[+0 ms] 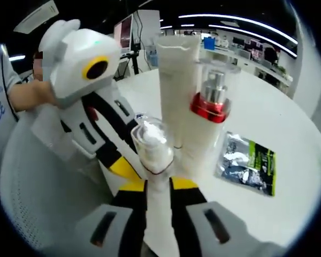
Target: Arrange the skincare products in the storage area until every visible bottle or jar stands upright without overlapping.
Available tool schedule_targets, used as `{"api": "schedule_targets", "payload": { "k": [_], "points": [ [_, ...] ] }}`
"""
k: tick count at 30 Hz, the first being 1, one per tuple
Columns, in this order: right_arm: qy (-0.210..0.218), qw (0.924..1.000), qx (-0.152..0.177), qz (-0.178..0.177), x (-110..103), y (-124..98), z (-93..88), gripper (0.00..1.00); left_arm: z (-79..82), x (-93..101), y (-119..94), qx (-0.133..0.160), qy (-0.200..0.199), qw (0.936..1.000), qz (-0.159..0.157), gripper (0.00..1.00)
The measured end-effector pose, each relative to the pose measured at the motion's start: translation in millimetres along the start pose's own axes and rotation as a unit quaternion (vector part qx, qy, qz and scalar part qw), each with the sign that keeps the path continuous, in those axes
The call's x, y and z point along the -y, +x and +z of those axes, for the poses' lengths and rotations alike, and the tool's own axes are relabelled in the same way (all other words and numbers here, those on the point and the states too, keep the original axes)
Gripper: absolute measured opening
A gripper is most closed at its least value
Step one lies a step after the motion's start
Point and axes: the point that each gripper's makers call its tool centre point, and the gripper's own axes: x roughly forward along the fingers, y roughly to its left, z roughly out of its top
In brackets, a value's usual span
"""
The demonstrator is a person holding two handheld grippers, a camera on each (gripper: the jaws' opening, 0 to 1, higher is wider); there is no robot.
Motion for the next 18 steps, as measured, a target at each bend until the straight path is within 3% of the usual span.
{"api": "schedule_targets", "payload": {
  "k": [18],
  "points": [
    [0.005,0.9999,-0.01,-0.007,9,5,-0.1,0.14,1.8,-12.0,7,-0.007,-0.007,0.9998,0.017,0.1]
  ]
}}
